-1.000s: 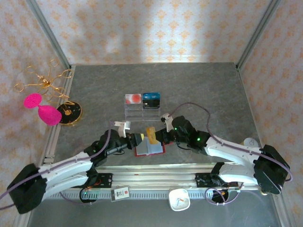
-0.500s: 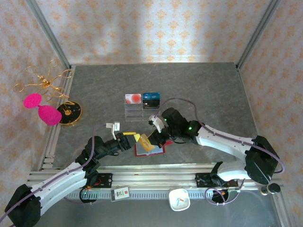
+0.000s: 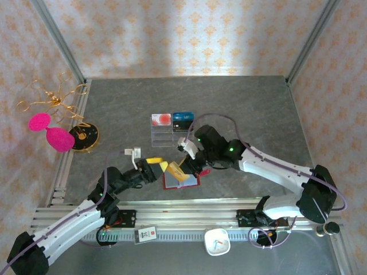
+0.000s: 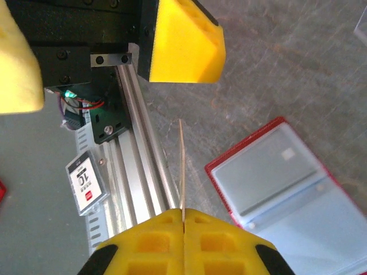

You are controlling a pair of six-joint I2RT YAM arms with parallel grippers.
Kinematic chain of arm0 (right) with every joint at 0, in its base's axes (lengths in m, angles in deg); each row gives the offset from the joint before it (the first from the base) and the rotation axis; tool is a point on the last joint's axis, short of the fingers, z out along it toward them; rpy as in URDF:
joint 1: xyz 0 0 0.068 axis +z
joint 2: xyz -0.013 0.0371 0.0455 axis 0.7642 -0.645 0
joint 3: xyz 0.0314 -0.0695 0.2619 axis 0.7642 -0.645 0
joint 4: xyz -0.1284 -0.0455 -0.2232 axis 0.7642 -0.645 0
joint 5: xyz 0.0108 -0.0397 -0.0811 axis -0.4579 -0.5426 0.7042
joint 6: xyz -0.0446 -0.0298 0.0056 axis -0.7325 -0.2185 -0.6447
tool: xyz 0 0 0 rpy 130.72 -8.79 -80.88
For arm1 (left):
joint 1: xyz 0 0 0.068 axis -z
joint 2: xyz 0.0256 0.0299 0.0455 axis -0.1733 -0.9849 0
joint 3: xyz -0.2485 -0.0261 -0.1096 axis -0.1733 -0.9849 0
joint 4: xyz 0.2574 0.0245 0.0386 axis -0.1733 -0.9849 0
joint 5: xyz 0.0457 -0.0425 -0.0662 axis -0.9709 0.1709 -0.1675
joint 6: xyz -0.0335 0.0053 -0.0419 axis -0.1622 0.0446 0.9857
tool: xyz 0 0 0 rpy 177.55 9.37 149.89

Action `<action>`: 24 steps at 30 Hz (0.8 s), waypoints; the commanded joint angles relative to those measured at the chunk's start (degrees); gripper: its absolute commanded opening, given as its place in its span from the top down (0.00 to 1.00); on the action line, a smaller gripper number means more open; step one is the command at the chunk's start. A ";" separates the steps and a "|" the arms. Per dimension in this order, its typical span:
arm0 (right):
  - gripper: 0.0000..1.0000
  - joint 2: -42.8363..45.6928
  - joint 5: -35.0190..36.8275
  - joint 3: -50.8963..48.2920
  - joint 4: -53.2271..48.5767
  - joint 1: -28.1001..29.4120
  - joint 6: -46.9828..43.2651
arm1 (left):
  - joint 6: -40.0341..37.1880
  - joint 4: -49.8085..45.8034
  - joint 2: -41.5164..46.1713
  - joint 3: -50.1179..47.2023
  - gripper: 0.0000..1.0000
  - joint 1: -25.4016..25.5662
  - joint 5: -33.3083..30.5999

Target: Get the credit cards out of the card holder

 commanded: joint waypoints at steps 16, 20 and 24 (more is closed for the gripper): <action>1.00 -22.64 10.24 36.91 -24.21 -4.45 -30.63 | -2.62 -22.83 20.09 7.94 0.01 -0.38 -18.52; 1.00 -32.53 11.92 50.23 -30.86 -5.88 -35.68 | -4.19 -26.47 19.69 11.04 0.01 -0.39 -20.22; 1.00 -42.83 13.19 64.50 -36.72 -7.33 -39.74 | -5.75 -29.10 19.94 13.46 0.01 -0.39 -22.52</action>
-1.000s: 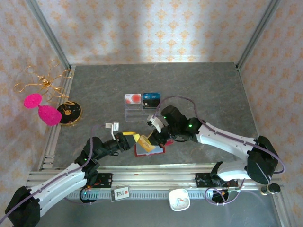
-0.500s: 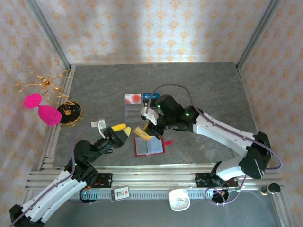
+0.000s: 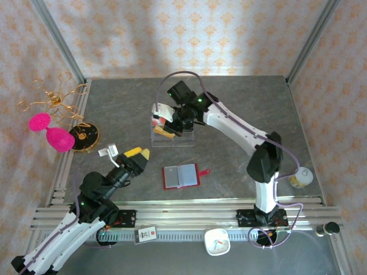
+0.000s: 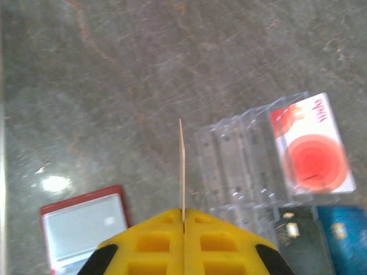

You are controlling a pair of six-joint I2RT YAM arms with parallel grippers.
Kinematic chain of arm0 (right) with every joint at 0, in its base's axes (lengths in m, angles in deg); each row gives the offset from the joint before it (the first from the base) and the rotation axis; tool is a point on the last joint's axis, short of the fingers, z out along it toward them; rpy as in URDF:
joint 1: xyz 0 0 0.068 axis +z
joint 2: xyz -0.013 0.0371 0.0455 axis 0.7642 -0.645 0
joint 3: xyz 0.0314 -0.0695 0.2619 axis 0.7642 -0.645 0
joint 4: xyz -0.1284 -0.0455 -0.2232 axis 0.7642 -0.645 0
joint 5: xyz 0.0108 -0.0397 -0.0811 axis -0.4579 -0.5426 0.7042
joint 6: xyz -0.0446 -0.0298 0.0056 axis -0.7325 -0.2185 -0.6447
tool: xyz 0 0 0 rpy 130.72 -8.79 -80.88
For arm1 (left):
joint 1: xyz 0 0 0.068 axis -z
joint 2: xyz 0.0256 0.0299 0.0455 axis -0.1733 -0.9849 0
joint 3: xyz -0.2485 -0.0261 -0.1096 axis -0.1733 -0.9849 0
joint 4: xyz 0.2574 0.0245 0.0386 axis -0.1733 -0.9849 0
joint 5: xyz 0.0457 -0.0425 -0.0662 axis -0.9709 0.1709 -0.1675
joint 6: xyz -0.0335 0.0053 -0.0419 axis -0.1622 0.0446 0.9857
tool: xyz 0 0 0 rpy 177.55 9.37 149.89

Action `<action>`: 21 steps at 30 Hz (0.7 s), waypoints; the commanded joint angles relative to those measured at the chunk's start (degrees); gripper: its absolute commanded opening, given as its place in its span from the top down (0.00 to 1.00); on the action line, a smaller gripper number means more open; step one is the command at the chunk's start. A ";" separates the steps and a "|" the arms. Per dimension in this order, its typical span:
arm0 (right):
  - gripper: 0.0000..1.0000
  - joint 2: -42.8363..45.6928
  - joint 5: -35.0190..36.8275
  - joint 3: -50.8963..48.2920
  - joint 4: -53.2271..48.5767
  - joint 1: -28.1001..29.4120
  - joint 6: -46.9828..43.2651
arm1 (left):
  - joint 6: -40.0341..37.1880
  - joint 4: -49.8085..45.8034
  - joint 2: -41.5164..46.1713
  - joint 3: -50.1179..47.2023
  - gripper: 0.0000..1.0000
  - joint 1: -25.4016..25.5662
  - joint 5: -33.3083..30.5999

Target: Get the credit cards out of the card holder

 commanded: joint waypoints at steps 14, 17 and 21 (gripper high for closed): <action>1.00 -17.71 2.09 18.34 -5.88 -3.64 -12.38 | -5.37 -4.26 -4.88 4.89 0.01 -0.37 -5.86; 1.00 -18.30 1.62 17.94 -6.40 -3.61 -13.06 | -5.45 -3.72 -5.58 4.51 0.01 -0.39 -6.15; 1.00 -18.21 0.54 16.55 -5.74 -3.58 -13.57 | -5.55 -2.55 -6.65 4.07 0.01 -0.40 -5.87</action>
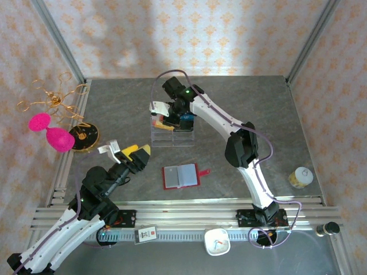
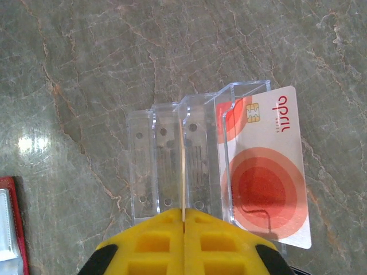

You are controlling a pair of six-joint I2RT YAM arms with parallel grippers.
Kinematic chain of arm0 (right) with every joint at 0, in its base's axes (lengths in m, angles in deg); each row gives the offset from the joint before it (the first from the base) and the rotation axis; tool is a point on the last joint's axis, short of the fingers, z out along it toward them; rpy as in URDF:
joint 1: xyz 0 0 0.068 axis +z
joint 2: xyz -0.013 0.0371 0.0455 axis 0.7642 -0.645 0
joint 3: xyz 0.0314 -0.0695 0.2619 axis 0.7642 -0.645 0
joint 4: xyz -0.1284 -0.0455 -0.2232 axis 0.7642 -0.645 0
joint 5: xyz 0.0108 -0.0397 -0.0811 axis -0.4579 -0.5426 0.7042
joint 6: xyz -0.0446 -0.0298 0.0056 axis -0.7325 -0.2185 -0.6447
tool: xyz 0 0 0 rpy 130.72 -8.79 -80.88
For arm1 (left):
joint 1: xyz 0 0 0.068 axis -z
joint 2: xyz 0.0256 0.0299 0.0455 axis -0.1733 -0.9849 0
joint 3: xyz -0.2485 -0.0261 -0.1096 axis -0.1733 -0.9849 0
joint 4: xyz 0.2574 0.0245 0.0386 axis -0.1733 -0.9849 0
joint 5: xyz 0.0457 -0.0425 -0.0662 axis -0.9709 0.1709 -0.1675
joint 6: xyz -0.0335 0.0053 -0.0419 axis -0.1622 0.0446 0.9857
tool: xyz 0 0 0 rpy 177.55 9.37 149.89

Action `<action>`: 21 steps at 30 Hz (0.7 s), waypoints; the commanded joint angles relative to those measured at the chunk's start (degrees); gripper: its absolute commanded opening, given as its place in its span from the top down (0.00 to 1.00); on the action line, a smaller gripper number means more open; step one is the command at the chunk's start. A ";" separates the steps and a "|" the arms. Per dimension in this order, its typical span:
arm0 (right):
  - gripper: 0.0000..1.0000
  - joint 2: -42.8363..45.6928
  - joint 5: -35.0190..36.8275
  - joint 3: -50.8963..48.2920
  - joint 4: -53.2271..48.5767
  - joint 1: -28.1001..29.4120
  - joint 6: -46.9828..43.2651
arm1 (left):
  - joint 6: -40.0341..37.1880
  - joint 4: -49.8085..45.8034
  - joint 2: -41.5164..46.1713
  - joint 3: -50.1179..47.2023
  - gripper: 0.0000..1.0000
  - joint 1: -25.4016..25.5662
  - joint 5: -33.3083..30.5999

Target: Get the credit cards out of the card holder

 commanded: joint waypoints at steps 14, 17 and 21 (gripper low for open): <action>1.00 -2.15 -0.88 -2.00 2.25 0.90 -0.19 | -1.26 1.97 -1.08 0.41 0.01 -0.39 -0.75; 1.00 -3.07 0.14 -1.91 2.36 1.21 -0.07 | -1.24 1.97 -1.14 0.33 0.01 -0.34 -0.72; 1.00 -3.73 0.21 -1.98 2.38 1.54 0.15 | -1.17 2.05 -1.15 0.27 0.01 -0.39 -0.67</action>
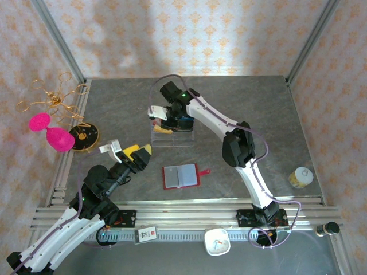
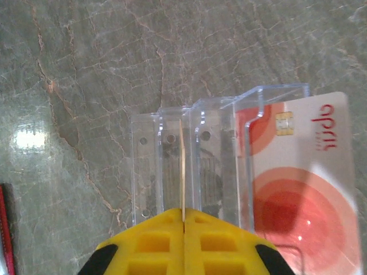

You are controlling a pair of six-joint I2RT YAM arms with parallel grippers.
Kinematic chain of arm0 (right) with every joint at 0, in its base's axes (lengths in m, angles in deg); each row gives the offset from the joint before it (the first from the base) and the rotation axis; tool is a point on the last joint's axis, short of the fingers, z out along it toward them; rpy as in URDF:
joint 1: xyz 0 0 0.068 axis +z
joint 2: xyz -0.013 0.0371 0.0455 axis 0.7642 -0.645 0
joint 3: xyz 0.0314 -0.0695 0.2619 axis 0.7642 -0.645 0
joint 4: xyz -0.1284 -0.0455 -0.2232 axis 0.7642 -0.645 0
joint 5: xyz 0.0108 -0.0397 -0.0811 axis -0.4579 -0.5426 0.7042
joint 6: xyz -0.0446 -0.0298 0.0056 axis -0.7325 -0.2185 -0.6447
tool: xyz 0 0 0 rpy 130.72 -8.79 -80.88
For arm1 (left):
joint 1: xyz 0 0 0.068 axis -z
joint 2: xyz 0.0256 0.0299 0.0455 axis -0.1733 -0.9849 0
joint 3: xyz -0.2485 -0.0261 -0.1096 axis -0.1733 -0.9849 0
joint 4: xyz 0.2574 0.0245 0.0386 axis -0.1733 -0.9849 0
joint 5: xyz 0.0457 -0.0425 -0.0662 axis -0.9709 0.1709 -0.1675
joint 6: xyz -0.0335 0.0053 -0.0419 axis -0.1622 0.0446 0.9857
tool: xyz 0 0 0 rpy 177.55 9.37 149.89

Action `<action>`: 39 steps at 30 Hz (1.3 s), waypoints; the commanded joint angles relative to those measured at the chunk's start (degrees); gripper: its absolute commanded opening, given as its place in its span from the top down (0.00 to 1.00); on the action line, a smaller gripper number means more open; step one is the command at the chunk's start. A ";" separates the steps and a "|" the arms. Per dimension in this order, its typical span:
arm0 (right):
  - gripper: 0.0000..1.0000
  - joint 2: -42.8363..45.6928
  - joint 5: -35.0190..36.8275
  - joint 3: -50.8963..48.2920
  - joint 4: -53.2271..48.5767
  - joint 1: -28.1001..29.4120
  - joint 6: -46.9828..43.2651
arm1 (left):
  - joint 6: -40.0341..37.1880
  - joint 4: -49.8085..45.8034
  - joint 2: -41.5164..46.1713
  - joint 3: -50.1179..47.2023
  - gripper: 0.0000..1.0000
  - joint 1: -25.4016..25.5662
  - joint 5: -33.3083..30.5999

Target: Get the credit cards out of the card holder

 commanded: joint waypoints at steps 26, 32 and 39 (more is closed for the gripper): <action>0.98 -2.50 4.74 -2.37 2.46 1.94 3.00 | -0.43 2.72 -0.24 -0.89 0.01 -0.39 -0.31; 0.86 -3.00 6.85 -2.66 2.88 2.31 3.73 | -0.40 3.28 -0.54 -1.04 0.01 -0.40 -0.16; 0.61 -0.63 3.94 -2.36 7.19 2.36 7.22 | 0.05 4.39 -1.66 -1.13 0.01 -0.39 0.98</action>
